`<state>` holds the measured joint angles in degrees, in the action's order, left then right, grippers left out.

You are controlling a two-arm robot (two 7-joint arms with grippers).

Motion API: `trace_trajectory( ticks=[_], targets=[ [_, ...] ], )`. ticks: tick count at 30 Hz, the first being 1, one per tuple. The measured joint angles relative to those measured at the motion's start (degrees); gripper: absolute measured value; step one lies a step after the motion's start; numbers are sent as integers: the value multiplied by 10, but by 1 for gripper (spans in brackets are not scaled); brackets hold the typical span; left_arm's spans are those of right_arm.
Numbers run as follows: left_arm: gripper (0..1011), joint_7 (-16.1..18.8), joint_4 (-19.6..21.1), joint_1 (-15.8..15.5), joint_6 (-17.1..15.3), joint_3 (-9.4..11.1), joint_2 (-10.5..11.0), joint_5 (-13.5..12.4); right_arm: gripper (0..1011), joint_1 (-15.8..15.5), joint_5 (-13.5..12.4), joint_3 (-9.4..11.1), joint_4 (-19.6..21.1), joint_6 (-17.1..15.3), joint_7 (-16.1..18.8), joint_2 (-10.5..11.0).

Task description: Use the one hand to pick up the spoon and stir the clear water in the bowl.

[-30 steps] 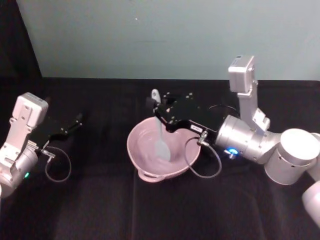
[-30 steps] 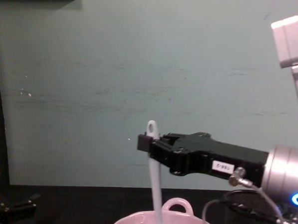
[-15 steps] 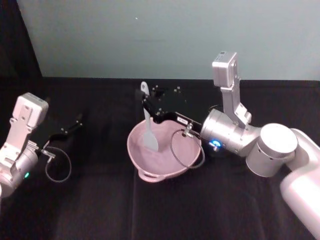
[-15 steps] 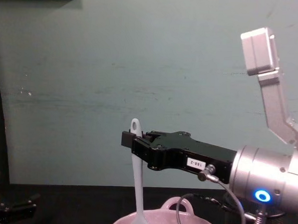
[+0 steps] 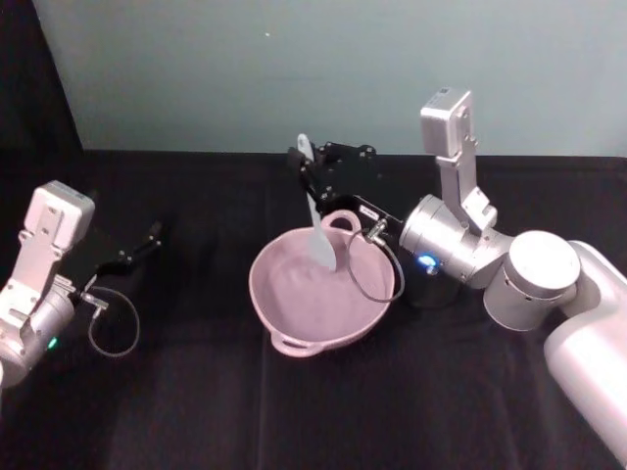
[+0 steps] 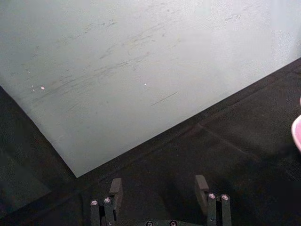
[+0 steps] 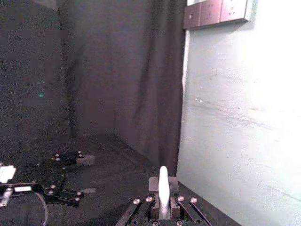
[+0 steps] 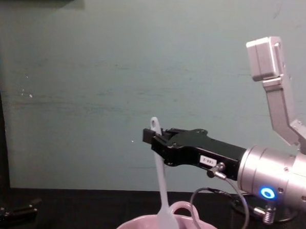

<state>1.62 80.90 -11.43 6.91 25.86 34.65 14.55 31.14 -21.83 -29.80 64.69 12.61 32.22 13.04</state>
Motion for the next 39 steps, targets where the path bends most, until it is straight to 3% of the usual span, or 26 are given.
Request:
trace_trajectory(
  ticks=[9,14,23,27,39],
  targets=[
    [1011,0,0,0,0,0,0,0,134,-25,0,21,44,-14,-3,19],
    [1011,0,0,0,0,0,0,0,134,-50,-16,39,96,-33,-7,35],
    [1011,0,0,0,0,0,0,0,134,-77,-76,74,180,-87,-15,58],
    [1011,0,0,0,0,0,0,0,134,-83,-115,96,214,-120,-28,71],
    [1011,0,0,0,0,0,0,0,134,-84,-194,136,216,-176,-52,100]
  ],
)
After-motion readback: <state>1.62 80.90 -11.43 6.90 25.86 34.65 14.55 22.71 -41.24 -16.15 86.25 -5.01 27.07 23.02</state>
